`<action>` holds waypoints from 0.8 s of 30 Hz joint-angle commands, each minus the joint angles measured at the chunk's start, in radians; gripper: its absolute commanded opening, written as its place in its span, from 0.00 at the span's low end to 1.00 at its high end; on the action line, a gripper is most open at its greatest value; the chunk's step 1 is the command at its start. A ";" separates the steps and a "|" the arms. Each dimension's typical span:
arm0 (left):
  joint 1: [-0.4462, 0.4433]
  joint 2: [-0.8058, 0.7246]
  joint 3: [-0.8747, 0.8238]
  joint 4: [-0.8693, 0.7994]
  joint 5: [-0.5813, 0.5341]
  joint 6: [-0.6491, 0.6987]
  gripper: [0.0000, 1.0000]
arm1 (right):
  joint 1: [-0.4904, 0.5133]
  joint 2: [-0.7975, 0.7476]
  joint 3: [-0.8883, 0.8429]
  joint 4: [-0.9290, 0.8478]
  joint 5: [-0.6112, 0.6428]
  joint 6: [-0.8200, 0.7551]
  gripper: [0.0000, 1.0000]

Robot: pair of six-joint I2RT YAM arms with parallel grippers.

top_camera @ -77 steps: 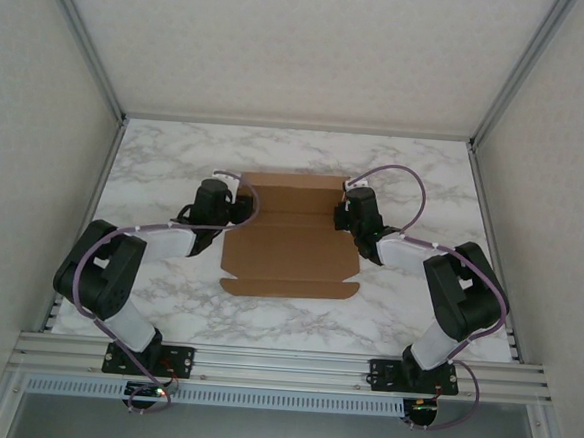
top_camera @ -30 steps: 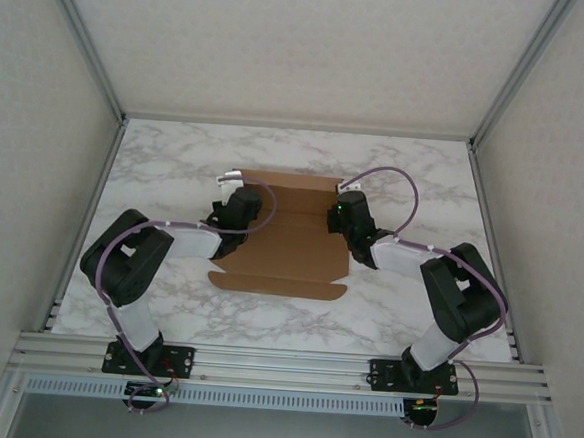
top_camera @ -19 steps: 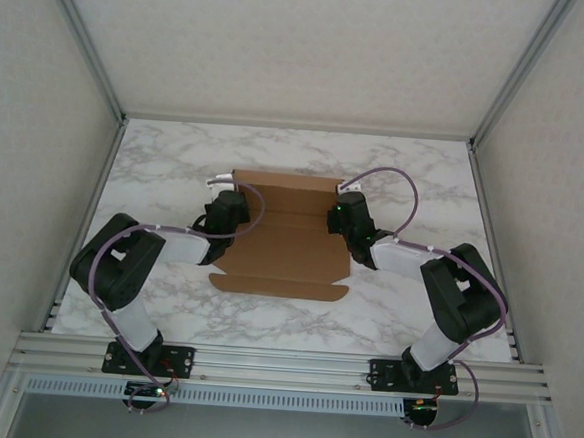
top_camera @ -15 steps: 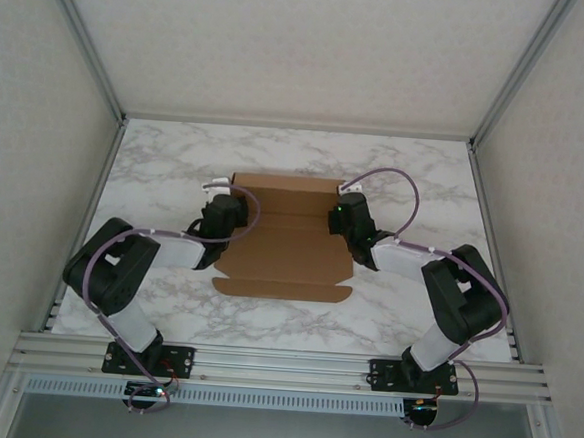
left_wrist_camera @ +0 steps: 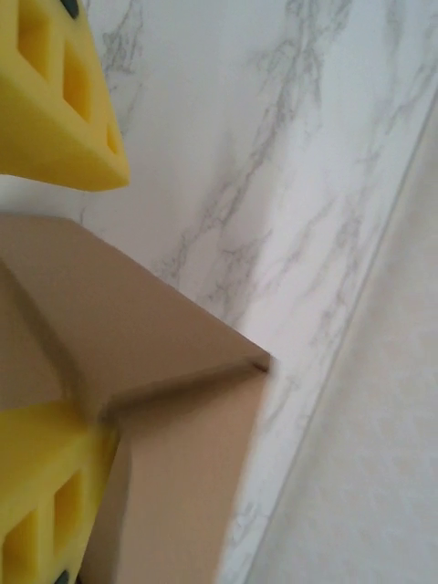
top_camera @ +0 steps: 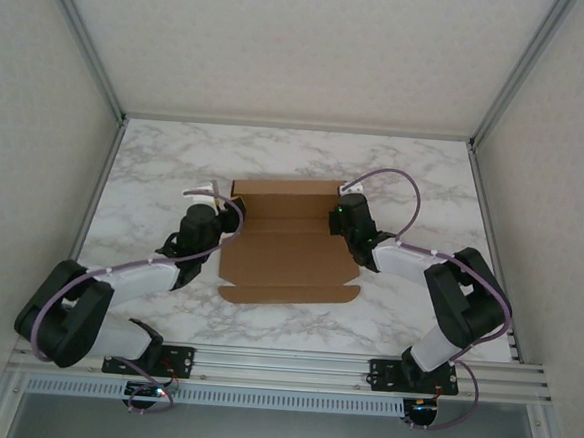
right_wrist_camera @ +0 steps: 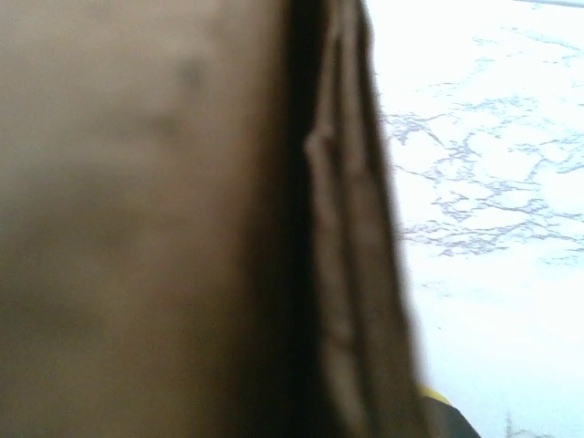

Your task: Fold the paper box

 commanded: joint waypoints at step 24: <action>0.070 0.031 0.205 -0.128 0.207 -0.089 0.69 | -0.007 -0.020 -0.020 -0.019 0.055 0.000 0.00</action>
